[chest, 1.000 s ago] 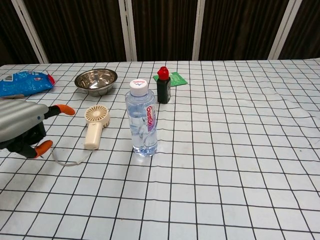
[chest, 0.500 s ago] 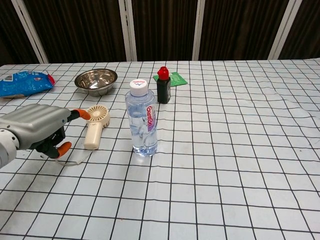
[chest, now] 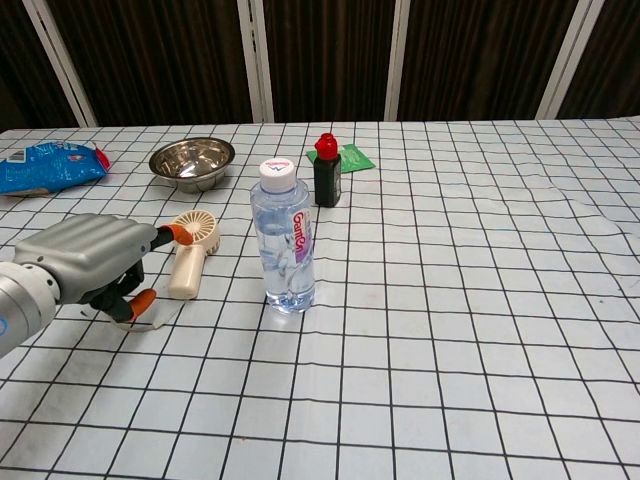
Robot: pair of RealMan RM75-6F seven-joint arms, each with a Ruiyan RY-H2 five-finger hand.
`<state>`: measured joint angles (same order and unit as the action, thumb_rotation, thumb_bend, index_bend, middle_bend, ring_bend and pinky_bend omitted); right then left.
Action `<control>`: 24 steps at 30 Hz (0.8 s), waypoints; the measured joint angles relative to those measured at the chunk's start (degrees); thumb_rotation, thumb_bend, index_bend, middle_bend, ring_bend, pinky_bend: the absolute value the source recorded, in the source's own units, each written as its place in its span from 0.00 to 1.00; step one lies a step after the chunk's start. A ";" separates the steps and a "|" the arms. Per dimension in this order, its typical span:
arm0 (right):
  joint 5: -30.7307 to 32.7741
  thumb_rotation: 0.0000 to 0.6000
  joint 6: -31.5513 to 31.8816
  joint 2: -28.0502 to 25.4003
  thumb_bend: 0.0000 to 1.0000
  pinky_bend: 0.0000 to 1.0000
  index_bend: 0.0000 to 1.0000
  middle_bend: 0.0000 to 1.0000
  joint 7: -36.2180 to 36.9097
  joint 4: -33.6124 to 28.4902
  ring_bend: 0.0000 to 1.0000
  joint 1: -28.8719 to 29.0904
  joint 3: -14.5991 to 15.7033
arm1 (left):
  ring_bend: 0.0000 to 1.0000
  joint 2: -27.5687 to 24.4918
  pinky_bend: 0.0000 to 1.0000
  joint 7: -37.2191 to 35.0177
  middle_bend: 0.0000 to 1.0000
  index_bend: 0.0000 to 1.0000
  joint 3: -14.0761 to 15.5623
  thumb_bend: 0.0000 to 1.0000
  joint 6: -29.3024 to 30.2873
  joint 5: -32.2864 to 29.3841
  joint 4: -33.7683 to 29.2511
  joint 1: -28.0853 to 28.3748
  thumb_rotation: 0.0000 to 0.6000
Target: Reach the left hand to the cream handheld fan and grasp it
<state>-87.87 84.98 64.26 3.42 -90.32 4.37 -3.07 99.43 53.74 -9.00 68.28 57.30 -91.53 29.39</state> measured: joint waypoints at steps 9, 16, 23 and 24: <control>0.03 1.00 -0.04 -0.03 0.28 0.00 0.07 0.00 0.04 -0.01 0.00 0.03 0.02 | 0.72 0.42 0.76 -0.28 0.89 0.16 0.94 0.66 0.61 -0.31 0.87 0.64 1.00; 0.03 1.00 -0.06 -0.06 0.28 0.00 0.07 0.00 0.03 -0.03 0.00 0.05 0.04 | 0.72 0.40 0.76 -0.67 0.89 0.16 1.63 0.66 0.94 -0.44 1.21 0.87 1.00; 0.04 1.00 -0.04 -0.05 0.28 0.00 0.07 0.00 0.03 -0.01 0.00 0.05 0.05 | 0.72 0.91 0.76 -0.81 0.89 0.16 2.53 0.66 0.48 -1.03 2.55 1.23 1.00; 0.04 1.00 -0.04 -0.05 0.28 0.00 0.07 0.00 0.04 -0.01 0.00 0.06 0.05 | 0.72 1.06 0.76 -0.77 0.89 0.16 2.70 0.66 0.37 -1.13 2.86 1.32 1.00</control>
<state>-87.83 84.94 64.21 3.47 -90.33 4.43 -3.02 100.48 52.97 -6.29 68.65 56.17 -88.67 30.71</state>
